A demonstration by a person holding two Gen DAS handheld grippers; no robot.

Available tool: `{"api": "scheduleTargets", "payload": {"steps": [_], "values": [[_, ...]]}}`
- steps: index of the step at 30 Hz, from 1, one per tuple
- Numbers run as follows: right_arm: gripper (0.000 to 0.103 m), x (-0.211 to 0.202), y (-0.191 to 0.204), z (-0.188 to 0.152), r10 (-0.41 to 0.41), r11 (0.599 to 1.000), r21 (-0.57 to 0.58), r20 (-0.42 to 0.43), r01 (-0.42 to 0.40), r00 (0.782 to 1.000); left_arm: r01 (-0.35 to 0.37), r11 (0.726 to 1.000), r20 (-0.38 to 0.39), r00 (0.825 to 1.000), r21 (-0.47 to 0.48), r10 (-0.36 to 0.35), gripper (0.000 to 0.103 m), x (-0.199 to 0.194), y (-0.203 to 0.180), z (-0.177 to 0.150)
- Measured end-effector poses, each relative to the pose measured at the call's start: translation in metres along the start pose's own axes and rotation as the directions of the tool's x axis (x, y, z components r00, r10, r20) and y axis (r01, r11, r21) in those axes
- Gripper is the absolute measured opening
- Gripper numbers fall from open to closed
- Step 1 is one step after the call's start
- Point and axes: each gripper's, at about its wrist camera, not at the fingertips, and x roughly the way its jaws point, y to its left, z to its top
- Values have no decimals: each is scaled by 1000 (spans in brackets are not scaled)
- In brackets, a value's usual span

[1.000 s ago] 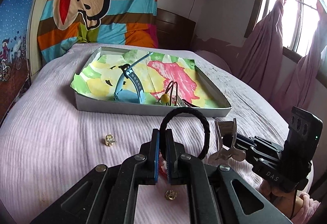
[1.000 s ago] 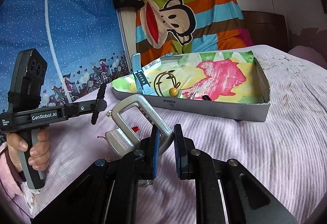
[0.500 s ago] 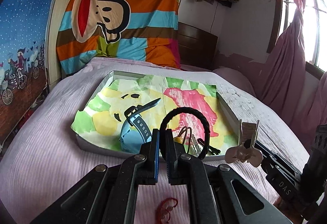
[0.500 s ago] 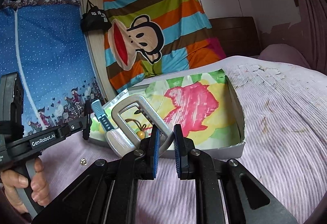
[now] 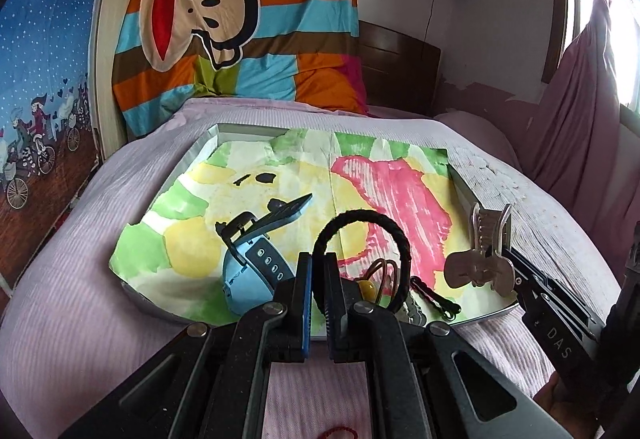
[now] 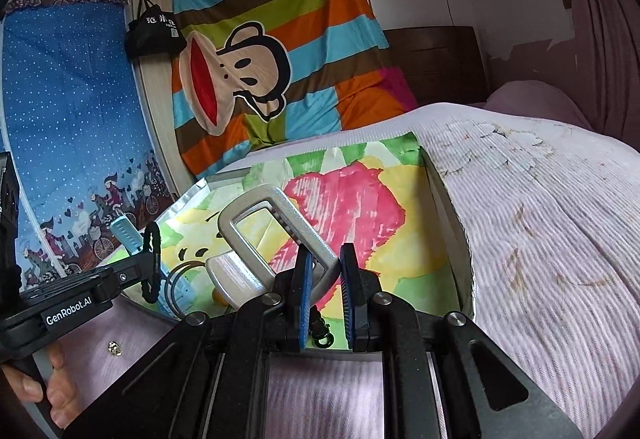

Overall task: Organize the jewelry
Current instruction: 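Carry the hair tie and claw clip into the tray and open both tools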

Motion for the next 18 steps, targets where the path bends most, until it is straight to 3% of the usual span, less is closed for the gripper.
{"api": "scheduleTargets", "payload": {"steps": [7,18], "values": [[12,12,0,-8,0,1000,-6,-53,0,999,8,999,-73,997,-33,-11,6,19,7,-8],[12,24,0,-16,-5,1000,-9,-86,4,996,34,998,-89,995,-49,-38,6,25,10,-14]]}}
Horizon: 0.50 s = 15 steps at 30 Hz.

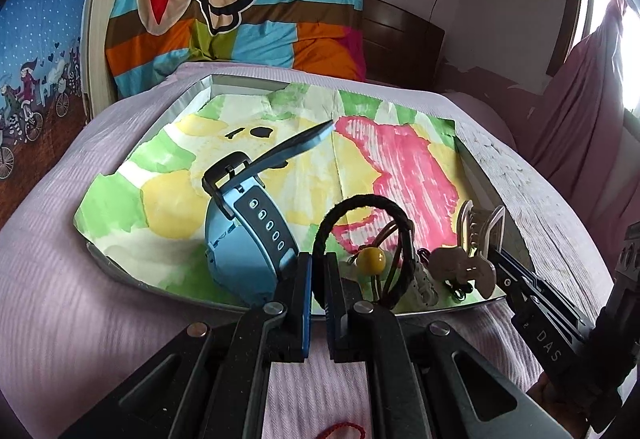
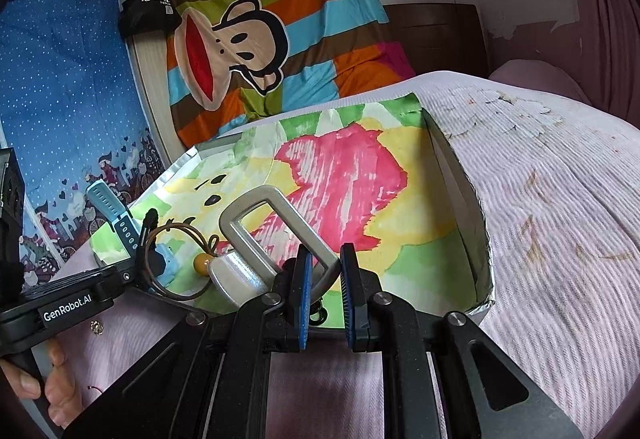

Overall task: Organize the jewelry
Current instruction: 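Carry the hair tie and claw clip into the tray and open both tools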

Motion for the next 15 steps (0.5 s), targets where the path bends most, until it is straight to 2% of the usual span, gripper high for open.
{"api": "scheduleTargets", "payload": {"steps": [8,15], "values": [[13,-1,-1,0,-4,1000,-4,7,4,1000,26,999,6,1000,-31,-26,6,-4,6,-1],[13,-3,-5,-1,0,1000,7,12,0,1000,40,998,24,999,-40,-39,12,-10,9,-4]]}}
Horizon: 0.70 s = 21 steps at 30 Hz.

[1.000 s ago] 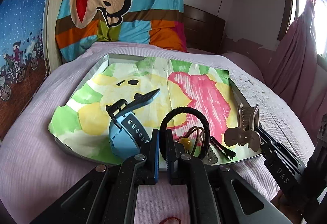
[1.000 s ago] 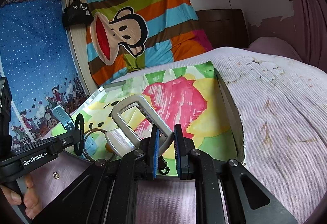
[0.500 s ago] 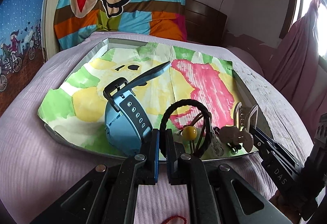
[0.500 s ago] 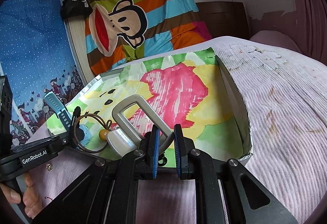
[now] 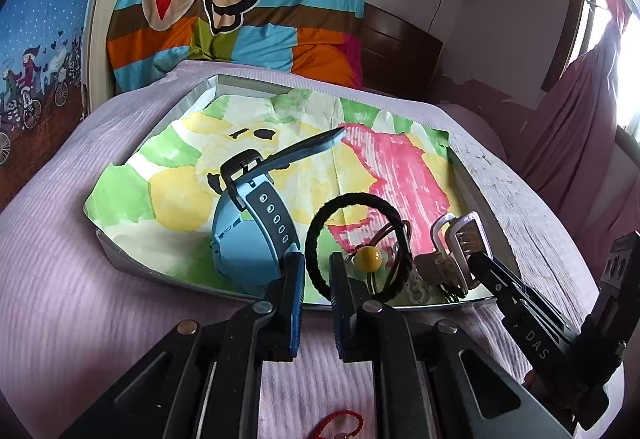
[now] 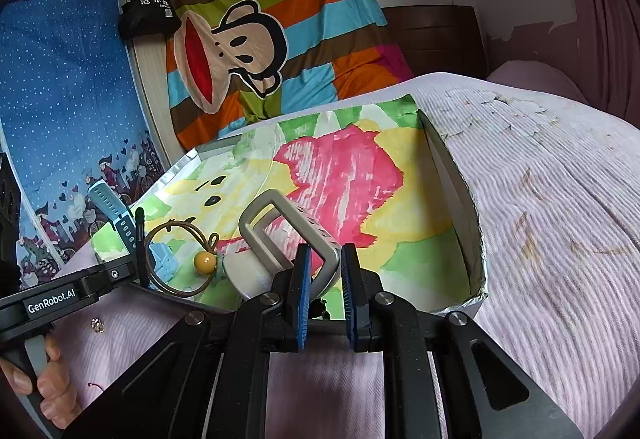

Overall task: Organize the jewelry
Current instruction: 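Carry the hair tie and claw clip into the tray and open both tools, then withdraw both tools from the tray toward the remaining jewellery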

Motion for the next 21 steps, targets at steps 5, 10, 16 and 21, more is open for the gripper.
{"api": "scheduleTargets", "payload": {"steps": [5,10,16,21], "values": [[14,-2,-1,-1,6,1000,0,6,-6,1000,6,1000,7,1000,2,-6,18,-4,0,-1],[32,-10,-1,-3,12,1000,-2,31,-12,999,15,1000,36,999,10,-16,36,-12,-1,-5],[44,-27,0,-5,22,1000,-16,84,-21,996,13,1000,100,995,-12,-11,55,-28,6,-8],[58,-45,2,-7,29,999,-37,141,-24,990,-7,1000,155,988,-4,8,72,-45,12,-12]]}}
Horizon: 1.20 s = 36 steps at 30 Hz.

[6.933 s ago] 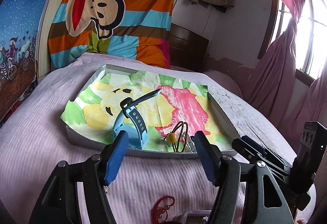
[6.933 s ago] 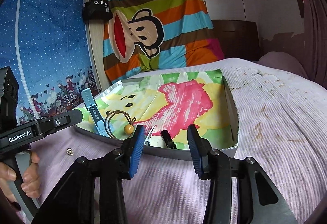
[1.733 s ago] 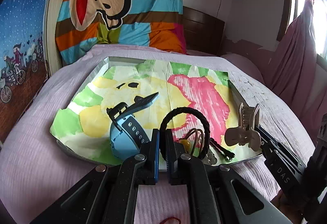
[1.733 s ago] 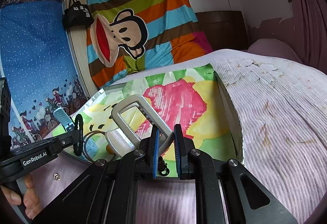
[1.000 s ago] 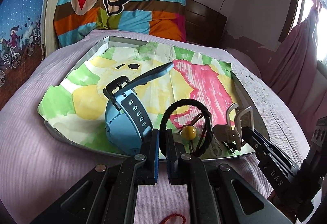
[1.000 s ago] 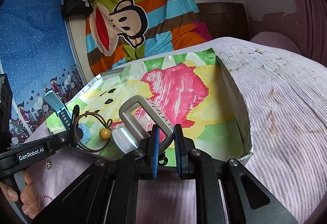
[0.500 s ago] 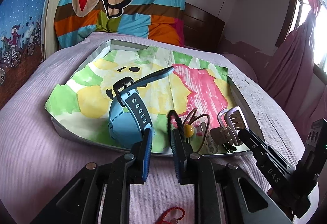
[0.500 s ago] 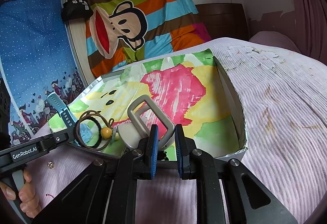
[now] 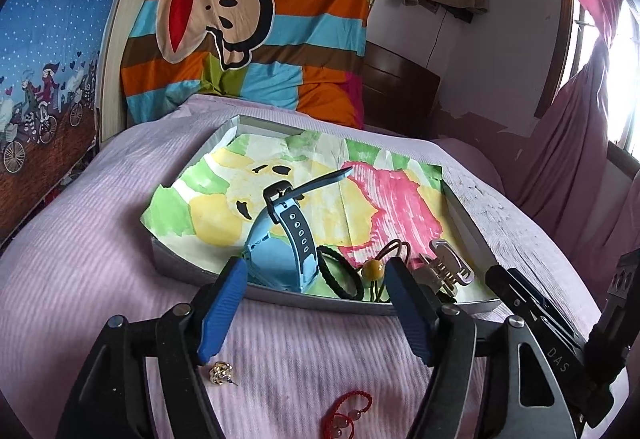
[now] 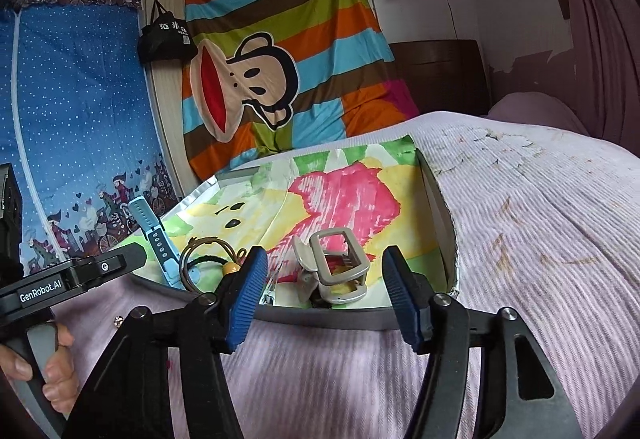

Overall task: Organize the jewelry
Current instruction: 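Withdraw both tools from the tray toward the remaining jewellery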

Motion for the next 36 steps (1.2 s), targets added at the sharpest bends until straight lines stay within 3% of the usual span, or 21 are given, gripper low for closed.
{"api": "scheduleTargets", "payload": {"steps": [4,9,23,30,36], "values": [[73,-15,4,0,6,1000,-21,39,-5,999,-16,1000,48,999,14,15,91,-16,2,-3],[85,-36,7,-1,26,999,-32,78,-24,997,-39,998,89,995,55,34,101,-33,0,-8],[91,-83,20,-13,90,991,-111,118,-77,989,-82,985,172,983,152,56,103,-76,3,-26],[91,-102,25,-20,128,981,-160,94,-112,987,-86,978,155,986,189,57,103,-85,4,-33],[91,-106,26,-28,159,967,-209,35,-149,987,-73,971,86,995,226,55,103,-86,10,-43]]}}
